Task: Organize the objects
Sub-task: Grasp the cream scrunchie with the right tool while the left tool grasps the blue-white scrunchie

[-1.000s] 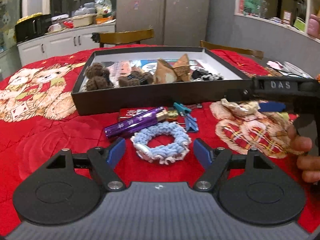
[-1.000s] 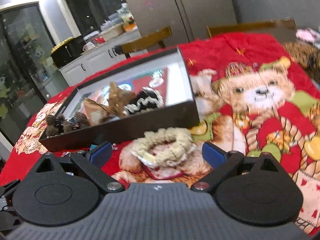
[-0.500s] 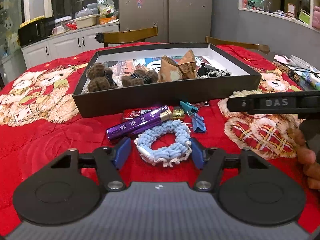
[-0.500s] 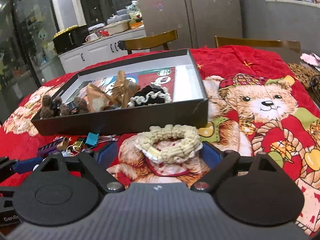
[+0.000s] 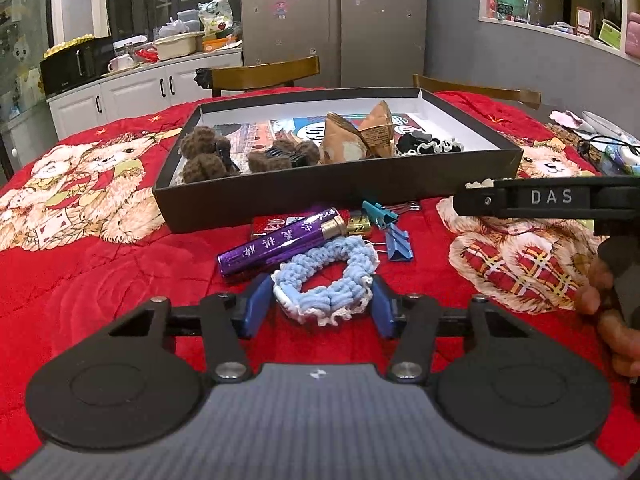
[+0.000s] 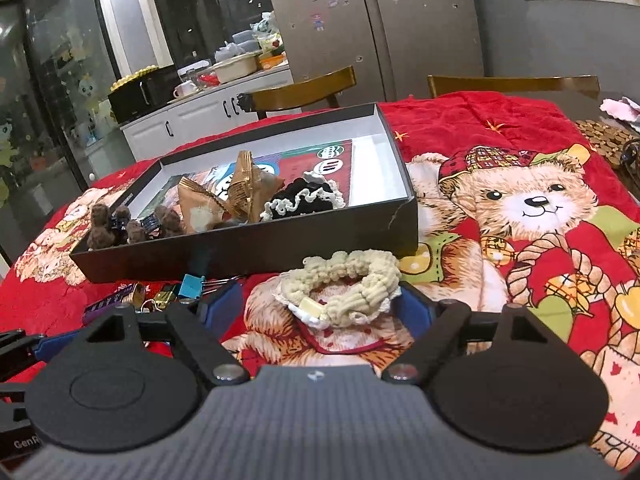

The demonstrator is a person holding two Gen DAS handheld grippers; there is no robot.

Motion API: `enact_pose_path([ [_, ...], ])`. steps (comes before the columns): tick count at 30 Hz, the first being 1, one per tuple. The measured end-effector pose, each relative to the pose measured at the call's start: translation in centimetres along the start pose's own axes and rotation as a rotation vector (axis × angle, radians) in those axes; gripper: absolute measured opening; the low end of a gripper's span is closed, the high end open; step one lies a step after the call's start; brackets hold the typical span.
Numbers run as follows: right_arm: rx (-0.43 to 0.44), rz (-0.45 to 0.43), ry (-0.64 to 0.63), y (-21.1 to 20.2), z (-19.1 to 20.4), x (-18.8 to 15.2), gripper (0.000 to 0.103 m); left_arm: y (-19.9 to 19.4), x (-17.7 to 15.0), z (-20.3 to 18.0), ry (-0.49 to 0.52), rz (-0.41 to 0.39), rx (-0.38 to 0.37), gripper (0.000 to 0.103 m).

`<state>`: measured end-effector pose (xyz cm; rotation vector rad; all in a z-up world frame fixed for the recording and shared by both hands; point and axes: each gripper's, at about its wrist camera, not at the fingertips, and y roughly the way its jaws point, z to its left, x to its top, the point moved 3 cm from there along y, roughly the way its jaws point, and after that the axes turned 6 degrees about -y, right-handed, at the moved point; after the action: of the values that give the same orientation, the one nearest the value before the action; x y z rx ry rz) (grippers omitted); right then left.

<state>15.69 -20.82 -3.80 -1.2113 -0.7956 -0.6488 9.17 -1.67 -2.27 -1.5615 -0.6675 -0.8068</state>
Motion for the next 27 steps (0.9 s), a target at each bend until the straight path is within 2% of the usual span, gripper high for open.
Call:
enact_pose_path([
  [3, 0.008, 0.000, -0.007, 0.0, 0.1, 0.0, 0.078, 0.0, 0.0, 0.2, -0.015, 0.001, -0.001, 0.060],
  [6, 0.049, 0.008, -0.032, -0.1, 0.6, -0.1, 0.070, 0.0, 0.1, 0.2, -0.015, -0.003, 0.021, 0.060],
  [11, -0.011, 0.017, -0.100, -0.2, 1.7, -0.3, 0.045, -0.1, 0.1, 0.2, -0.020, -0.003, 0.018, 0.059],
  [12, -0.006, 0.016, -0.099, -0.2, 1.7, -0.3, 0.043, -0.2, 0.1, 0.1, -0.017, -0.005, 0.021, 0.057],
  [15, -0.008, 0.012, -0.087, -0.3, 1.4, -0.3, 0.028, -0.2, 0.0, -0.1, 0.001, -0.008, 0.029, 0.050],
  [21, -0.015, 0.006, -0.096, -0.4, 1.5, -0.3, 0.023, -0.4, 0.0, 0.0, 0.002, -0.015, 0.032, 0.036],
  [27, -0.018, 0.003, -0.100, -0.5, 1.6, -0.3, 0.023, -0.5, -0.1, 0.0, 0.005, -0.019, 0.043, 0.030],
])
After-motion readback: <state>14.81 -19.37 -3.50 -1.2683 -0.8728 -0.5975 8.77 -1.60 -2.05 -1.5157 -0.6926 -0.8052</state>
